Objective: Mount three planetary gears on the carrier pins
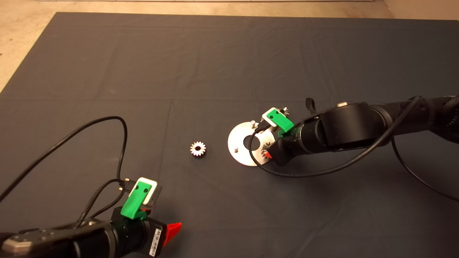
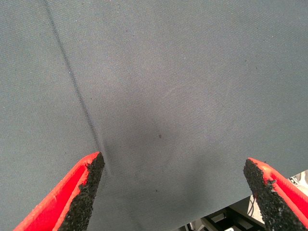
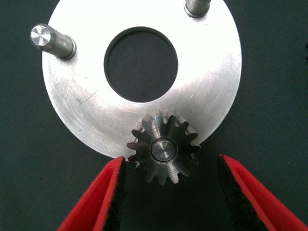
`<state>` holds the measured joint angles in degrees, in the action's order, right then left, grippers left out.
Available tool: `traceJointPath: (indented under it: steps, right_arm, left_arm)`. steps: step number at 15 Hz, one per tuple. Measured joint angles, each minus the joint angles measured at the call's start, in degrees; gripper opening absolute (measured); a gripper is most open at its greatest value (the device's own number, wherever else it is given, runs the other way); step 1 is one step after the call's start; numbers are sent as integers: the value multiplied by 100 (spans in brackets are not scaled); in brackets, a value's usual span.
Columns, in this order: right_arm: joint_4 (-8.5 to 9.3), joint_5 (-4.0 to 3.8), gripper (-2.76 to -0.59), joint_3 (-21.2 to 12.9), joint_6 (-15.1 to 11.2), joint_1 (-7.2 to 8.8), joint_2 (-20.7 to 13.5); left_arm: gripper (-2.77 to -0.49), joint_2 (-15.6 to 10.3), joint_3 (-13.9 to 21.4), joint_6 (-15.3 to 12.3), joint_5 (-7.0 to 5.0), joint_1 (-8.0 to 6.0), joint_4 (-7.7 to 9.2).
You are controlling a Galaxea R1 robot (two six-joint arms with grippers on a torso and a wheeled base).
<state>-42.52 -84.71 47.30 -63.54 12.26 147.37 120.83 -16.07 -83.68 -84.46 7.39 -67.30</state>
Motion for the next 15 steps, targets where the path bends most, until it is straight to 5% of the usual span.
traceJointPath:
  steps: [8,15]
  right_arm:
    - [4,-15,-191,0,-90,60,10]
    - [2,-32,-191,37,-104,388,-90]
  left_arm:
    - [-120,0,0,-1,1,0,-2]
    - [-120,0,0,-4,0,0,-4]
